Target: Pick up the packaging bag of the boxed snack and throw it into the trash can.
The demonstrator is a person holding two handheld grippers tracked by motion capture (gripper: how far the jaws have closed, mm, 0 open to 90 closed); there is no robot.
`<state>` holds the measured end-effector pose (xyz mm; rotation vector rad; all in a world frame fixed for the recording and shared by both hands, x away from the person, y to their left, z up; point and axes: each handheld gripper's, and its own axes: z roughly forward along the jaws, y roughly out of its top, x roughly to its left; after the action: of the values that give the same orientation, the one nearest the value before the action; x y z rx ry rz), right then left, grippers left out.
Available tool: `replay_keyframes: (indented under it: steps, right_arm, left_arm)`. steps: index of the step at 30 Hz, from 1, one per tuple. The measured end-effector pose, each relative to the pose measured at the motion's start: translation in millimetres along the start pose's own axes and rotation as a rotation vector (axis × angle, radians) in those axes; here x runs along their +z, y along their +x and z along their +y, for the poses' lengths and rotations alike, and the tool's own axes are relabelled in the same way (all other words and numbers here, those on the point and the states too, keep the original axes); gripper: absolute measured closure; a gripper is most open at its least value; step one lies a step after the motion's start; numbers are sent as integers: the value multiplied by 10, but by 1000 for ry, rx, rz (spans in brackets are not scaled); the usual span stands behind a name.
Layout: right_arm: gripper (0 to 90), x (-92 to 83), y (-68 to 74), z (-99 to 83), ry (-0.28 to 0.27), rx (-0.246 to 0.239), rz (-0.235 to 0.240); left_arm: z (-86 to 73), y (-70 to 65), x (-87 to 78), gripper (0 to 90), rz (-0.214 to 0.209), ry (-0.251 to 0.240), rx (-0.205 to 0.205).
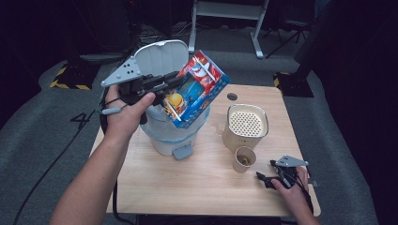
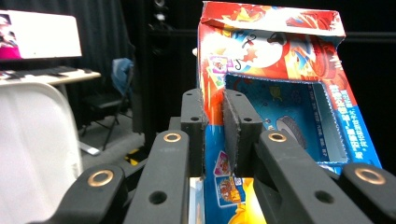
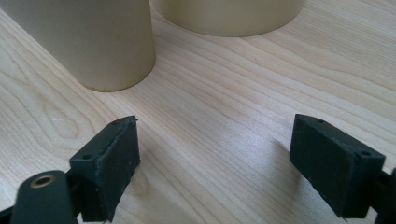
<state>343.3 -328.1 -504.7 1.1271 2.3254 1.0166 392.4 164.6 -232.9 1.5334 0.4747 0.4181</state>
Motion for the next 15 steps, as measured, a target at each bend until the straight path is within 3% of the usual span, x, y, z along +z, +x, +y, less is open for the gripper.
replay_keyframes:
  steps: [13, 15]
  right_arm:
    - [161, 0, 0, 0, 0, 0, 0]
    - [161, 0, 0, 0, 0, 0, 0]
  left_arm:
    - [148, 250, 10, 792, 149, -57, 1]
    - [159, 284, 38, 793, 192, -58, 27]
